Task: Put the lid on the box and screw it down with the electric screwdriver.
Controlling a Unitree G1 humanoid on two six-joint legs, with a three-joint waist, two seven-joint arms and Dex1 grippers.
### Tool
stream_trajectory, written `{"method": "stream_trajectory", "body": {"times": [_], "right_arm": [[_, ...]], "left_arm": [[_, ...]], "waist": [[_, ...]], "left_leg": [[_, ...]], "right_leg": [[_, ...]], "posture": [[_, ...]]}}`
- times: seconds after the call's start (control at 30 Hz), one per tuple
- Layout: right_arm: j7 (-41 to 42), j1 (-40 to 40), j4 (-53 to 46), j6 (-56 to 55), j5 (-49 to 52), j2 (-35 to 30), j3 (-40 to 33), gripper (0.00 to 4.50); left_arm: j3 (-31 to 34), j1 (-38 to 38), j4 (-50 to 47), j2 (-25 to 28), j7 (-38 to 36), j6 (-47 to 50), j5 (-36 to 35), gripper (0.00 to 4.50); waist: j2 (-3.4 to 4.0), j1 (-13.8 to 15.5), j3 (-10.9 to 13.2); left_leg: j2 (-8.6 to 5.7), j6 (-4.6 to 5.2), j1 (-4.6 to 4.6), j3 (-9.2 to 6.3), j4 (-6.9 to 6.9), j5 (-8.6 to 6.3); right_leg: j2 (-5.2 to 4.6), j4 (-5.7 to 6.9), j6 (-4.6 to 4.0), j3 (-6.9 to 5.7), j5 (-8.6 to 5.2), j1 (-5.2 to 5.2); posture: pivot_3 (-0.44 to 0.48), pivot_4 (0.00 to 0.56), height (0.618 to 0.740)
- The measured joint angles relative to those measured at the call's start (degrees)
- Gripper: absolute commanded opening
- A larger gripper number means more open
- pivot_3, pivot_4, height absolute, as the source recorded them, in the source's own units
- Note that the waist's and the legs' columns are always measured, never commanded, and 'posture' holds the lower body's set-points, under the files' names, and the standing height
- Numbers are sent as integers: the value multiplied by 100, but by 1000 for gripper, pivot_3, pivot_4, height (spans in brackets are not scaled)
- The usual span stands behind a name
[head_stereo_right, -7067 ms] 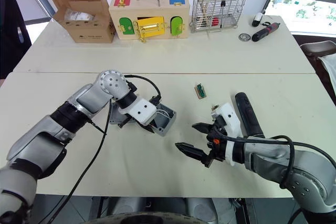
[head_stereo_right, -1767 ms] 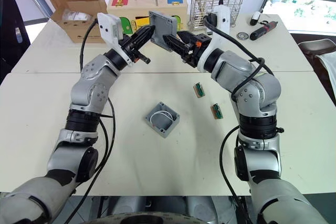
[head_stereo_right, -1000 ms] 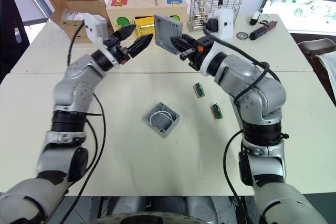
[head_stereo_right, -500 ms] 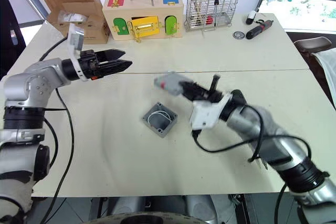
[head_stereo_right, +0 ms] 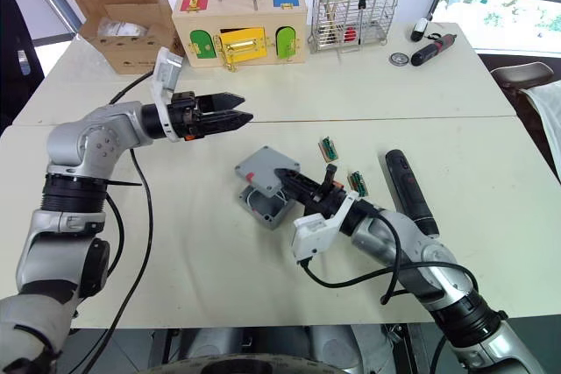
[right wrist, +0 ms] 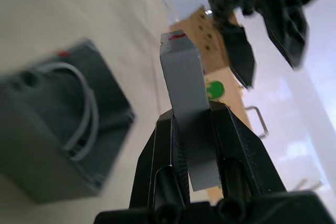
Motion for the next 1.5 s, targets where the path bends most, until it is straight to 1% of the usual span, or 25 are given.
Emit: {"method": "stream_trajectory", "body": {"times": [0.2,0.37,0.47,0.5,0.53,0.6,0.83,1.07,1.33,1.5], "right_arm": [[-12,137,134,-341,-301,68,177,170],[-51,165,308,-407,-434,122,183,170],[-91,180,333,-411,-499,135,176,170],[-105,185,336,-395,-538,158,174,170],[-116,187,343,-369,-581,195,173,170],[-130,190,345,-329,-626,235,172,170],[-201,331,328,-198,-767,301,68,170],[-206,606,99,-109,-915,346,1,170],[-217,624,94,-114,-985,347,0,170],[-195,622,92,-109,-1035,359,1,170]], "left_arm": [[-242,206,-235,81,-240,-37,132,4447],[-467,351,-600,390,-598,-201,303,4447],[-582,436,-729,486,-746,-381,415,3641],[-599,451,-778,490,-777,-424,440,3224],[-615,462,-801,491,-811,-464,452,2614],[-643,493,-837,491,-850,-511,476,1630],[-751,551,-909,484,-868,-572,573,1630],[-920,656,-907,378,-896,-778,735,1630],[-1116,832,-906,269,-1011,-926,862,1630],[-1218,873,-1133,305,-1138,-1009,929,1630]], "waist": [[0,4,0],[1,-4,0],[1,14,0],[1,21,0],[1,23,0],[1,24,0],[1,25,0],[1,20,0],[1,26,-1],[1,26,-1]], "left_leg": [[0,0,1,0,0,0],[0,0,2,0,0,0],[0,0,2,0,0,0],[0,0,2,0,2,0],[0,0,2,0,2,0],[0,0,2,0,2,0],[-1,0,3,-1,2,0],[-1,0,4,0,2,0],[0,0,7,-1,3,0],[0,0,8,0,3,0]], "right_leg": [[0,1,0,0,0,1],[0,1,0,1,0,2],[0,1,0,1,0,4],[0,0,0,1,0,5],[0,0,0,1,0,6],[0,0,0,1,0,6],[0,1,0,1,0,8],[1,1,0,1,0,9],[1,1,0,1,0,14],[0,1,0,1,0,16]], "posture": [[0,150,740],[0,150,740],[0,150,740],[0,150,740],[0,150,740],[0,150,740],[0,150,740],[0,150,740],[0,150,740],[0,150,740]]}}
